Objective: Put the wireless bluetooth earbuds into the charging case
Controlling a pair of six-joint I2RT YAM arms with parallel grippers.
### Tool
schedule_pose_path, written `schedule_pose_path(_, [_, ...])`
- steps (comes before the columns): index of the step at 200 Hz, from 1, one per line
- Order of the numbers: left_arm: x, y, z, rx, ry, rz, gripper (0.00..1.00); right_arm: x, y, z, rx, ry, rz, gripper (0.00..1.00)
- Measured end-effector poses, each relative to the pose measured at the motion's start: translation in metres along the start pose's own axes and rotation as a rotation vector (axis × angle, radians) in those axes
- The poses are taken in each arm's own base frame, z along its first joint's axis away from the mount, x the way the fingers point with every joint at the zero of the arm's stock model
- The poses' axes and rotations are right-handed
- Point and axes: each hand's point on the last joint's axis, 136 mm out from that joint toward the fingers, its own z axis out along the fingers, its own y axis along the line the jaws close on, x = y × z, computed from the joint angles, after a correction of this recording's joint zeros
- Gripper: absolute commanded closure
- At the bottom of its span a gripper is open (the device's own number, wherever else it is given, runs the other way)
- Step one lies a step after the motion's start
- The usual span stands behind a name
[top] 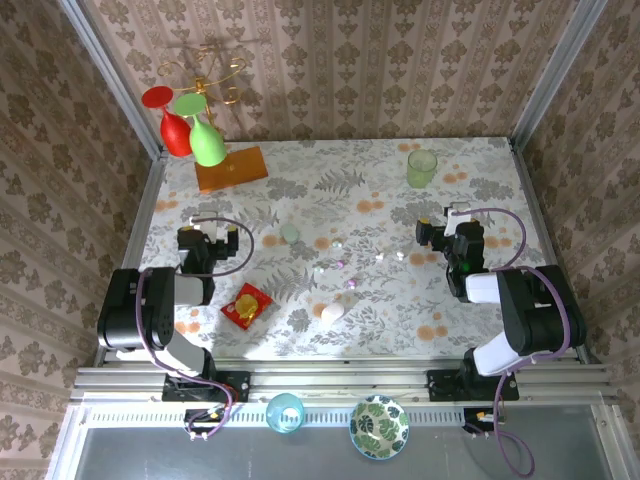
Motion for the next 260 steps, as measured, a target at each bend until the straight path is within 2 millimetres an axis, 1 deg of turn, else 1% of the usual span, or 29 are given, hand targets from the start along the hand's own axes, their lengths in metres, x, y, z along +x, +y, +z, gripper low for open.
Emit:
schedule_pose_path(136, [0.0,0.0,0.0,-0.001,0.0,-0.007,0.0,0.003,0.0,0.0,0.0,0.013,-0.001,0.0])
schedule_pose_path(169, [-0.004,-0.001,-0.001,-0.016,-0.013,0.0,0.0,0.003,0.001,0.0,-0.004,0.014,-0.004,0.0])
schedule_pose_path(183, [-0.01,-0.006,-0.005,-0.024,-0.027,0.017,0.0,0.006,0.002,-0.001,-0.013,0.026,-0.011,0.0])
schedule_pose_path(195, [-0.021,-0.012,-0.012,-0.025,-0.045,0.04,0.0,0.007,0.003,-0.003,-0.019,0.039,-0.015,0.0])
schedule_pose_path(202, [-0.031,-0.014,-0.018,-0.024,-0.069,0.051,0.0,0.006,0.004,-0.005,-0.025,0.043,-0.019,0.0])
schedule_pose_path(212, [-0.046,-0.017,-0.026,-0.023,-0.108,0.064,0.0,0.002,0.007,-0.008,-0.034,0.043,-0.023,0.0])
schedule_pose_path(217, [-0.052,-0.018,-0.029,-0.023,-0.123,0.071,0.0,-0.003,0.008,-0.01,-0.041,0.034,-0.027,0.0])
schedule_pose_path(226, [-0.06,-0.018,-0.035,-0.025,-0.145,0.079,0.0,-0.009,0.013,-0.013,-0.055,0.025,-0.04,0.0])
schedule_pose_path(245, [-0.066,-0.02,-0.042,-0.022,-0.152,0.095,0.0,-0.025,0.026,-0.022,-0.089,-0.004,-0.071,0.0])
schedule_pose_path(260, [-0.068,-0.028,-0.048,0.002,-0.143,0.114,0.0,-0.032,0.04,-0.029,-0.128,-0.014,-0.104,0.0])
